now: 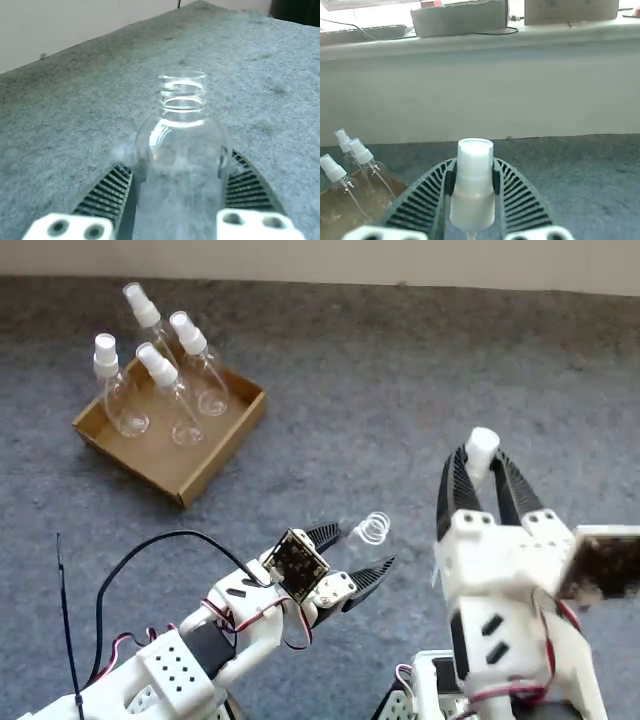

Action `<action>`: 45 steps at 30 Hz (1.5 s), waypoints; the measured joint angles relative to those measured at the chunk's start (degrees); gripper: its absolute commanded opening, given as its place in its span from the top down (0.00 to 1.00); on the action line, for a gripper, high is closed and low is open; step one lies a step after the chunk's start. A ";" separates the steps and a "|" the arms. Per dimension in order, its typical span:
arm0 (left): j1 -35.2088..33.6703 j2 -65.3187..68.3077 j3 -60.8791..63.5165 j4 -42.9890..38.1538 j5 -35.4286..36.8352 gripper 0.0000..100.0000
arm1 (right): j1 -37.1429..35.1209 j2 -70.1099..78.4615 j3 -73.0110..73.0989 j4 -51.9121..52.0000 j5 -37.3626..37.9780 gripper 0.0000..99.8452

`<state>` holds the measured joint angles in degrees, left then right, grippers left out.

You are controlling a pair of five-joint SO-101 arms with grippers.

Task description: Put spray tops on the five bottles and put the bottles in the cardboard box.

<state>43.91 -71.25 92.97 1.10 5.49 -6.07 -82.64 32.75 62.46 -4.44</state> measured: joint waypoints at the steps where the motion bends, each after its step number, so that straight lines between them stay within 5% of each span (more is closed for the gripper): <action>1: -0.09 -0.09 0.09 0.00 0.00 0.96 | 0.00 0.09 1.58 -1.49 0.00 0.99; 10: -0.09 -0.09 0.09 0.00 0.00 0.96 | 0.00 -0.26 4.04 -13.36 -8.88 0.99; 23: 4.22 -0.09 0.09 0.00 0.00 0.96 | -3.08 0.00 17.85 -27.87 -9.93 0.99; 37: 4.13 -0.09 0.09 0.00 0.00 0.96 | -3.69 -0.09 21.10 -28.66 -10.02 0.99; 45: 4.22 -0.09 0.09 0.00 0.00 0.96 | -3.69 -0.79 10.99 -18.37 -10.02 0.99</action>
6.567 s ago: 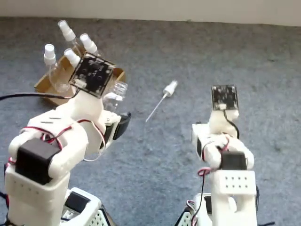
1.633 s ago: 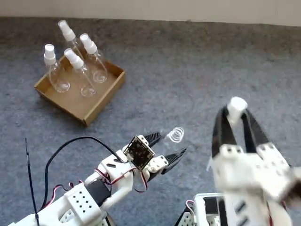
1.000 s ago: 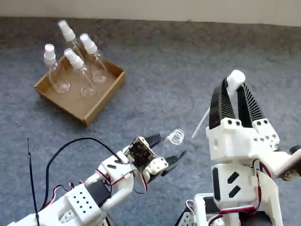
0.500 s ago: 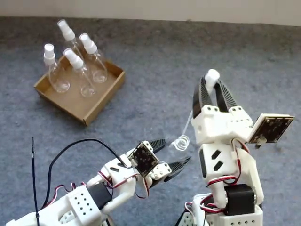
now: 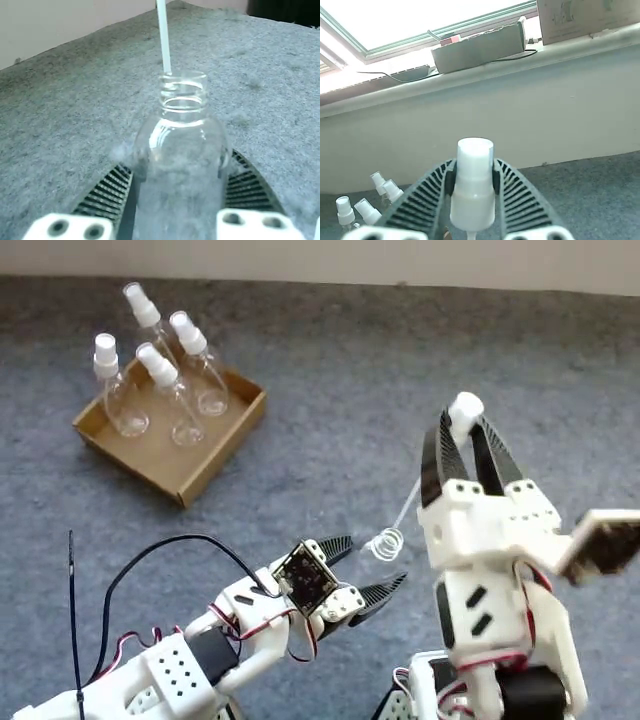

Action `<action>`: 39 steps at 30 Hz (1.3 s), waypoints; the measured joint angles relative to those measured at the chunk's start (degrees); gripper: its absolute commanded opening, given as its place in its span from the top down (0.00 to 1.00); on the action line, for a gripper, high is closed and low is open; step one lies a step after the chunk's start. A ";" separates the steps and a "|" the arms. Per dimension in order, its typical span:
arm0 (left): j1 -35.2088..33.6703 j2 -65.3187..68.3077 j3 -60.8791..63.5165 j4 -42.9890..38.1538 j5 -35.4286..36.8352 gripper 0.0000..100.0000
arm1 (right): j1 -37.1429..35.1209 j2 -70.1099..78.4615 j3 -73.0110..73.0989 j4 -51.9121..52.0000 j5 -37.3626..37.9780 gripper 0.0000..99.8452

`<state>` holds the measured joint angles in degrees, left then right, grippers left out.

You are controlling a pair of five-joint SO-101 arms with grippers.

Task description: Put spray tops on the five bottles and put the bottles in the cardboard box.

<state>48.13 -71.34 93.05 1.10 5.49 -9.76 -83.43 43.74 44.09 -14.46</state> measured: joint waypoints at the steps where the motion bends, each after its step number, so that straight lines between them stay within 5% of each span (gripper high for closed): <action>1: 0.09 0.00 0.00 0.00 0.00 0.96 | 0.09 0.00 -0.97 1.14 0.00 0.99; 39: -0.09 0.00 0.00 0.00 0.00 0.96 | 0.09 0.00 5.27 -0.79 0.00 0.99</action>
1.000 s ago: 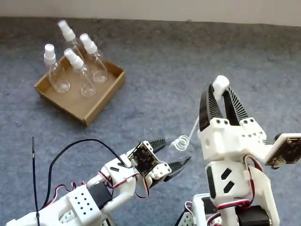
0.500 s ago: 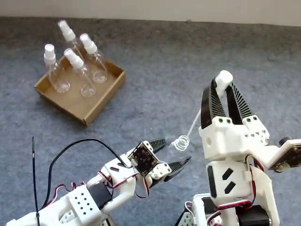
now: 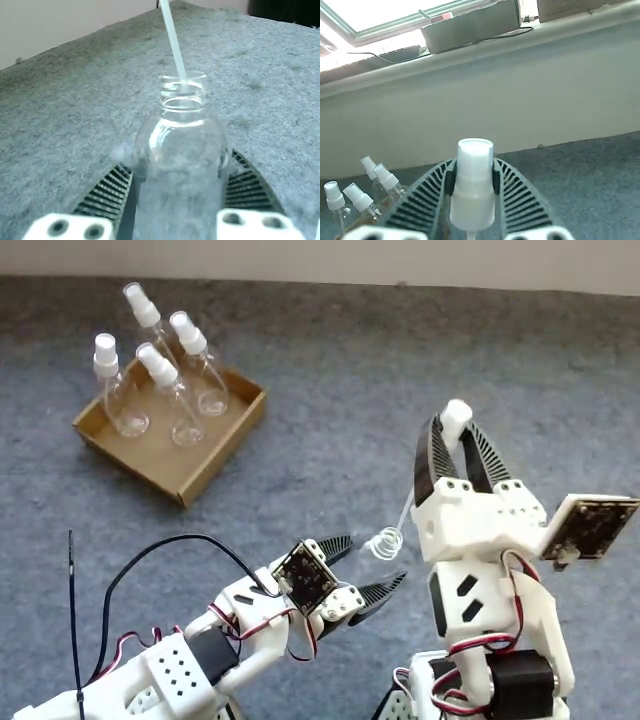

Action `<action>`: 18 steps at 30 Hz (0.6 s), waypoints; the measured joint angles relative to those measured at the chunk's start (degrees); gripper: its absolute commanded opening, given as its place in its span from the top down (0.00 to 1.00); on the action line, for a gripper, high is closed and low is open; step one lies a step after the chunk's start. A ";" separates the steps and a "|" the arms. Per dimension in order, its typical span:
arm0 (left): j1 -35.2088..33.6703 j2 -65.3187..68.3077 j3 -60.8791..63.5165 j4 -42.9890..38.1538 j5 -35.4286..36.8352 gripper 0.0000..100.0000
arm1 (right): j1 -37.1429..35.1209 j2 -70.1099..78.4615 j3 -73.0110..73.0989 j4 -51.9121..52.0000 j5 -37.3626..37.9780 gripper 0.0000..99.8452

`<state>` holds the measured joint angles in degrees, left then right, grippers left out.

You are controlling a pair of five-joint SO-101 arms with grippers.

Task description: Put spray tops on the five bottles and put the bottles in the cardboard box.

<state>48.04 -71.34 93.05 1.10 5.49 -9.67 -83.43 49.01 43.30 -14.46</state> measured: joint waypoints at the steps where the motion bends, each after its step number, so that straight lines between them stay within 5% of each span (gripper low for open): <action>1: 0.00 0.00 0.00 0.00 0.00 0.96 | 0.09 0.00 0.62 0.00 0.00 0.99; 13: -3.34 0.00 0.00 -3.52 0.00 0.96 | -10.02 -8.44 2.64 8.00 0.09 0.99; 18: -3.87 0.00 0.00 -4.48 0.00 0.96 | -10.55 -13.27 3.96 11.08 7.12 0.99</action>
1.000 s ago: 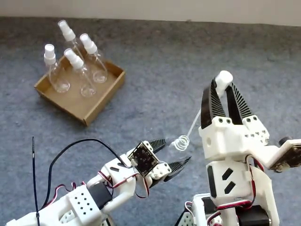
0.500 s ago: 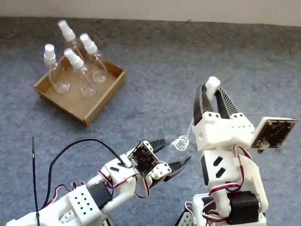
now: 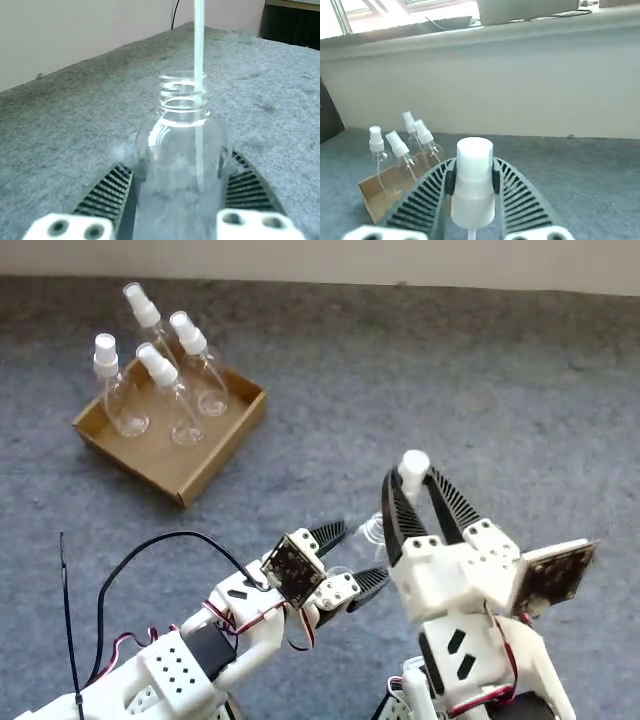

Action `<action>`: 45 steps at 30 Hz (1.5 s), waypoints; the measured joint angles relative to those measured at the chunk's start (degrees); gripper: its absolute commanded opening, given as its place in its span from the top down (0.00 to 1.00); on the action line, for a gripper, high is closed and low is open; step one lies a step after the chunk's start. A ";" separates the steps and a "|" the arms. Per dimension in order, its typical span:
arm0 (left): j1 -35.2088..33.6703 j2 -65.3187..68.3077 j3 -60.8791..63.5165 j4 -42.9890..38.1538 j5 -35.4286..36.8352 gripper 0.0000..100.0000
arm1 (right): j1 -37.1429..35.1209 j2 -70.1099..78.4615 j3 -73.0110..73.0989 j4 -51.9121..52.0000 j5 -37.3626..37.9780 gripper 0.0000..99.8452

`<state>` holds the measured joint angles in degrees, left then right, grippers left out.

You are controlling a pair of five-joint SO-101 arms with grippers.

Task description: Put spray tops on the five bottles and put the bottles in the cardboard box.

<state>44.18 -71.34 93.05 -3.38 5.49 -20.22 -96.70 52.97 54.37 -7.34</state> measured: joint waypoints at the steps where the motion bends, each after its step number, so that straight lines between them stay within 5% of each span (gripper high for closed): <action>1: 0.00 0.00 0.00 -0.62 0.00 0.96 | 0.00 -0.44 1.23 0.26 0.62 0.99; 24: -0.62 0.09 0.09 -3.16 0.09 0.96 | -5.54 -6.42 10.02 6.24 1.85 0.90; 45: -15.56 0.09 0.09 -3.34 0.09 0.96 | -5.63 -6.33 11.69 6.59 7.38 0.89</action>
<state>28.62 -71.25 93.14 -6.73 5.58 -25.85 -103.03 64.66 60.97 0.04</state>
